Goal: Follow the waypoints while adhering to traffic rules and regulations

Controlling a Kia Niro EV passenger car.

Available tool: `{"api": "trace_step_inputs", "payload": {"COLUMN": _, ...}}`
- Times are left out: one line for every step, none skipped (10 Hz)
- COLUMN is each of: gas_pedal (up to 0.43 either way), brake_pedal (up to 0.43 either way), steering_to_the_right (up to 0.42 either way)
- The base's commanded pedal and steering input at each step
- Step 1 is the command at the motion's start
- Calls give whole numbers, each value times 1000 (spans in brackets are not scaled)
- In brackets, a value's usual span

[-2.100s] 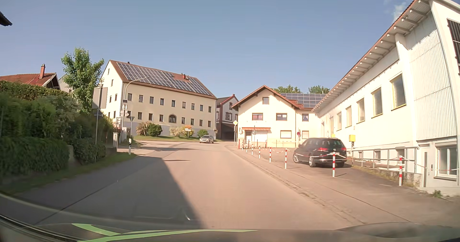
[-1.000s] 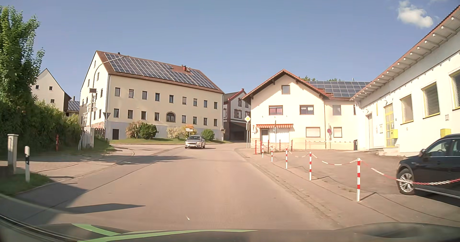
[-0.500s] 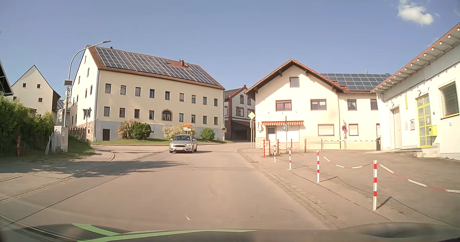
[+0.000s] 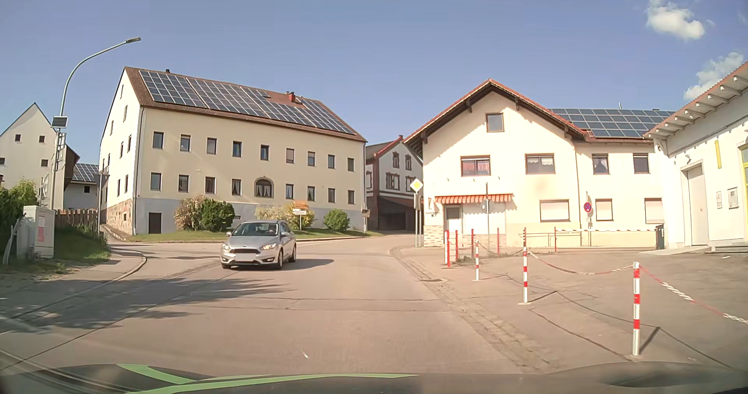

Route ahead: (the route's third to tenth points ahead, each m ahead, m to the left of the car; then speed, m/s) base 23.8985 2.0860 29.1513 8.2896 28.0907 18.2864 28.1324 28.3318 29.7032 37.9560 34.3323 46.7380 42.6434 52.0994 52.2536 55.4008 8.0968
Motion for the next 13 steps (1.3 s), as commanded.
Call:
{"api": "trace_step_inputs", "payload": {"gas_pedal": 0, "brake_pedal": 0, "steering_to_the_right": -6}}
{"api": "trace_step_inputs", "payload": {"gas_pedal": 0, "brake_pedal": 0, "steering_to_the_right": -6}}
{"api": "trace_step_inputs", "payload": {"gas_pedal": 0, "brake_pedal": 0, "steering_to_the_right": -6}}
{"api": "trace_step_inputs", "payload": {"gas_pedal": 0, "brake_pedal": 0, "steering_to_the_right": -6}}
{"api": "trace_step_inputs", "payload": {"gas_pedal": 0, "brake_pedal": 0, "steering_to_the_right": -6}}
{"api": "trace_step_inputs", "payload": {"gas_pedal": 0, "brake_pedal": 0, "steering_to_the_right": -7}}
{"api": "trace_step_inputs", "payload": {"gas_pedal": 0, "brake_pedal": 0, "steering_to_the_right": -9}}
{"api": "trace_step_inputs", "payload": {"gas_pedal": 0, "brake_pedal": 0, "steering_to_the_right": -10}}
{"api": "trace_step_inputs", "payload": {"gas_pedal": 0, "brake_pedal": 0, "steering_to_the_right": -13}}
{"api": "trace_step_inputs", "payload": {"gas_pedal": 0, "brake_pedal": 0, "steering_to_the_right": -15}}
{"api": "trace_step_inputs", "payload": {"gas_pedal": 0, "brake_pedal": 0, "steering_to_the_right": -16}}
{"api": "trace_step_inputs", "payload": {"gas_pedal": 0, "brake_pedal": 0, "steering_to_the_right": -16}}
{"api": "trace_step_inputs", "payload": {"gas_pedal": 0, "brake_pedal": 0, "steering_to_the_right": -17}}
